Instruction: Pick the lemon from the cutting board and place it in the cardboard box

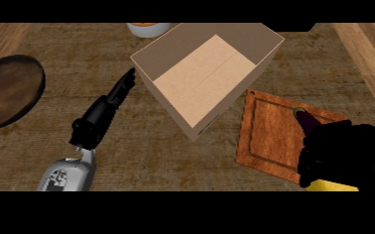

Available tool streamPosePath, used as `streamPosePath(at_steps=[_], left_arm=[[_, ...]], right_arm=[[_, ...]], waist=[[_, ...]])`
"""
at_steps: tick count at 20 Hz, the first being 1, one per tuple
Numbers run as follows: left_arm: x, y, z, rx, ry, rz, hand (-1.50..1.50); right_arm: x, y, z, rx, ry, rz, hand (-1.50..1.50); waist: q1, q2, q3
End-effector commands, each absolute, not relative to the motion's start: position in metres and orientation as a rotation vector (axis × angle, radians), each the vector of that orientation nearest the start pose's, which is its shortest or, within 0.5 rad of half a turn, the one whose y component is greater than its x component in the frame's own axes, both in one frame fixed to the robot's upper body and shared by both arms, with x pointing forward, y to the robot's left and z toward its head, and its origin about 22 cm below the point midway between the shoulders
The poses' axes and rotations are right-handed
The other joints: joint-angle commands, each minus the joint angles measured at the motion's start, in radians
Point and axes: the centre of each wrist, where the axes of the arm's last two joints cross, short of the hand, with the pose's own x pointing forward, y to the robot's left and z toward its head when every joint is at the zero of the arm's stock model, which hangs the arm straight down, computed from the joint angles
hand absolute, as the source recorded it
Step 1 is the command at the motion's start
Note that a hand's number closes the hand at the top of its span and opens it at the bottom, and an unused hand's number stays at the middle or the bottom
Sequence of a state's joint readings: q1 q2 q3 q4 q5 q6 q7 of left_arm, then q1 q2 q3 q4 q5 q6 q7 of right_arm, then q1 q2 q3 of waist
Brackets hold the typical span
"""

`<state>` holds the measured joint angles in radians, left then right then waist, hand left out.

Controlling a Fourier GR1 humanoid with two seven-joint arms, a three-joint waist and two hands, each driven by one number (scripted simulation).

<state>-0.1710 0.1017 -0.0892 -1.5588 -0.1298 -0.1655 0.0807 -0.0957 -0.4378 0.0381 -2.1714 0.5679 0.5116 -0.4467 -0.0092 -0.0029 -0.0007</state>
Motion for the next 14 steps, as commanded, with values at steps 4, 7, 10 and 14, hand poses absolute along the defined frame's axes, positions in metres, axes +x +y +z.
streamPosePath(at_steps=[4, 7, 10, 14], left_arm=[[0.277, 0.201, 0.046, -0.038, -1.611, -0.454, 0.0], [0.278, 0.211, 0.042, -0.027, -1.598, -0.456, 0.0], [0.287, 0.205, 0.043, -0.031, -1.599, -0.452, 0.0], [0.291, 0.209, 0.037, -0.044, -1.6, -0.464, 0.0]], right_arm=[[0.217, -0.267, 0.212, 0.441, 3.184, -1.928, 1.5], [0.219, -0.237, 0.238, 0.541, 3.171, -1.936, 1.5], [0.247, -0.223, 0.25, 0.572, 3.228, -1.887, 1.5], [0.267, -0.215, 0.261, 0.58, 3.215, -1.921, 1.5]], waist=[[0.01, 0.002, 0.0], [0.014, 0.002, -0.001], [0.018, 0.003, 0.0], [0.015, 0.003, 0.0]])
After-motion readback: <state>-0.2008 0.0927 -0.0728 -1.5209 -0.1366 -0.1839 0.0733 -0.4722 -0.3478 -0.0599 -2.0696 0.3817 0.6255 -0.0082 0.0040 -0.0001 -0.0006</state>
